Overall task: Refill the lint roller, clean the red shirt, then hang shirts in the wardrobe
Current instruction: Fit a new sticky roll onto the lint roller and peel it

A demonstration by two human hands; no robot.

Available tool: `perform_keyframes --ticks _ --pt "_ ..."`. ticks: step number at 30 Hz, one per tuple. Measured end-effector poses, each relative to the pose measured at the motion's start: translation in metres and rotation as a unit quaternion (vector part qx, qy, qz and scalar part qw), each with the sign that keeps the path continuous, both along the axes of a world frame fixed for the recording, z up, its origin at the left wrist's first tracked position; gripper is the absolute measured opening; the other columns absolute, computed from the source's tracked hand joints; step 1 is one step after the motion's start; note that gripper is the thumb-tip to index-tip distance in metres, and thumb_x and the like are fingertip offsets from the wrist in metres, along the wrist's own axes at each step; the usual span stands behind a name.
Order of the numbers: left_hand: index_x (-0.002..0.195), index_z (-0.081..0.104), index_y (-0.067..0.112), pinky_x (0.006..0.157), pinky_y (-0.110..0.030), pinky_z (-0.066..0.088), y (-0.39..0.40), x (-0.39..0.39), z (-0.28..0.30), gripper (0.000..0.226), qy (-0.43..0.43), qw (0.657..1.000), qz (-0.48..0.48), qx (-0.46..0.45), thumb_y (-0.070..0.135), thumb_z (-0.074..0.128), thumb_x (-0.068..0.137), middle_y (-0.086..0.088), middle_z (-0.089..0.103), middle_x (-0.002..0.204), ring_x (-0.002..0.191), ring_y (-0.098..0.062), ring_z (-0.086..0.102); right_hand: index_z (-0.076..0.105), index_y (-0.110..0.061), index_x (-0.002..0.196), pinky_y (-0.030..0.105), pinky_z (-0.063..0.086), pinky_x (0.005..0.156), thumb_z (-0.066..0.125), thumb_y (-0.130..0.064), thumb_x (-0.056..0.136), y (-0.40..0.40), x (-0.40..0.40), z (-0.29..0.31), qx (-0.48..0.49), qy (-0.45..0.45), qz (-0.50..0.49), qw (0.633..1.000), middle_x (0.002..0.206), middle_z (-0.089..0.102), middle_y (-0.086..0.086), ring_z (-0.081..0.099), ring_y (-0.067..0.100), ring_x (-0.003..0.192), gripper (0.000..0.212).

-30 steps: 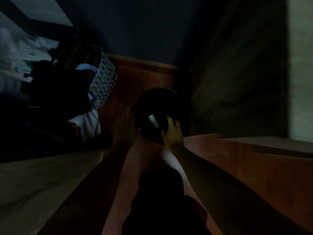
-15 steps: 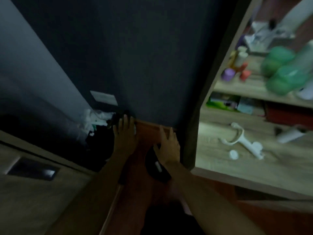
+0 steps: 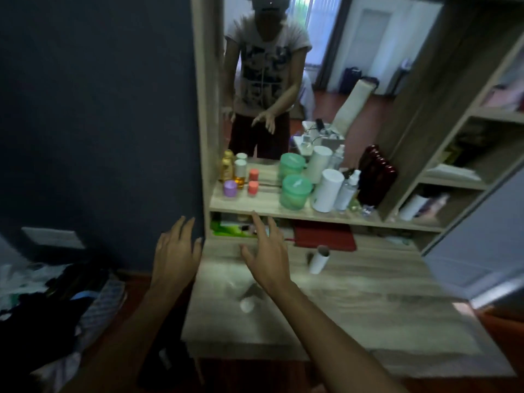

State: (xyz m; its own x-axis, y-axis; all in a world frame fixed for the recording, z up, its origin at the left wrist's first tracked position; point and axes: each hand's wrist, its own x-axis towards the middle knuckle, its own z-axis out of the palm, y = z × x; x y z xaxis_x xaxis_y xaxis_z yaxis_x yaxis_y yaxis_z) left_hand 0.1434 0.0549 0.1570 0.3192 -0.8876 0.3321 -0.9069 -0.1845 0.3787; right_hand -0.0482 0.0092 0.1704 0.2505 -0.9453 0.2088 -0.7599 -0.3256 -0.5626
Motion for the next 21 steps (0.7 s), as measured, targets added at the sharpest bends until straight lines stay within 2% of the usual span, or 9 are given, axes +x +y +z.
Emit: perform_keyframes --ticks 5,9,13,18,20,21 --pt "0.130 0.052 0.002 0.097 -0.051 0.043 -0.034 -0.085 -0.008 0.048 0.000 1.000 -0.008 -0.006 0.013 0.065 0.085 -0.020 0.053 0.134 0.119 -0.036 0.055 0.026 -0.031 0.149 0.040 0.029 0.111 0.063 -0.028 0.084 -0.045 -0.094 -0.011 0.001 0.020 -0.001 1.000 0.156 0.023 0.010 0.024 0.027 0.143 0.074" --pt "0.132 0.050 0.003 0.099 -0.049 0.041 -0.043 -0.131 -0.017 0.047 0.008 1.000 -0.004 0.021 0.016 0.062 0.088 -0.018 0.053 0.136 0.124 -0.034 0.052 0.029 -0.030 0.148 0.045 0.032 0.111 0.062 -0.029 0.086 -0.068 -0.145 -0.038 0.032 0.067 -0.006 0.997 0.157 0.023 0.011 0.023 0.028 0.143 0.070" --pt "0.137 0.046 0.007 0.103 -0.047 0.038 -0.047 -0.155 -0.024 0.050 0.001 0.999 0.007 0.042 0.022 0.059 0.091 -0.014 0.049 0.140 0.132 -0.029 0.044 0.030 -0.028 0.147 0.048 0.032 0.111 0.061 -0.027 0.086 -0.090 -0.168 -0.059 0.067 0.111 -0.007 0.991 0.157 0.022 0.013 0.022 0.032 0.143 0.068" --pt "0.136 0.046 0.005 0.101 -0.045 0.040 -0.046 -0.165 -0.026 0.049 -0.006 0.999 0.015 0.048 0.023 0.058 0.092 -0.015 0.051 0.138 0.131 -0.030 0.045 0.029 -0.029 0.148 0.051 0.027 0.112 0.062 -0.027 0.088 -0.106 -0.180 -0.086 0.115 0.170 0.004 0.979 0.158 0.016 0.014 0.016 0.036 0.145 0.069" --pt "0.136 0.046 0.005 0.100 -0.045 0.041 -0.046 -0.166 -0.026 0.049 -0.008 0.998 0.021 0.051 0.026 0.058 0.092 -0.014 0.052 0.137 0.130 -0.029 0.046 0.034 -0.026 0.146 0.051 0.030 0.110 0.059 -0.021 0.089 -0.112 -0.184 -0.097 0.138 0.175 0.014 0.975 0.157 0.018 0.017 0.020 0.039 0.143 0.062" --pt "0.136 0.045 0.006 0.100 -0.045 0.042 -0.045 -0.165 -0.026 0.050 -0.009 0.998 0.025 0.053 0.027 0.057 0.092 -0.014 0.051 0.137 0.130 -0.028 0.046 0.040 -0.023 0.141 0.049 0.035 0.107 0.057 -0.016 0.089 -0.115 -0.185 -0.103 0.140 0.168 0.020 0.976 0.153 0.025 0.019 0.028 0.040 0.139 0.055"
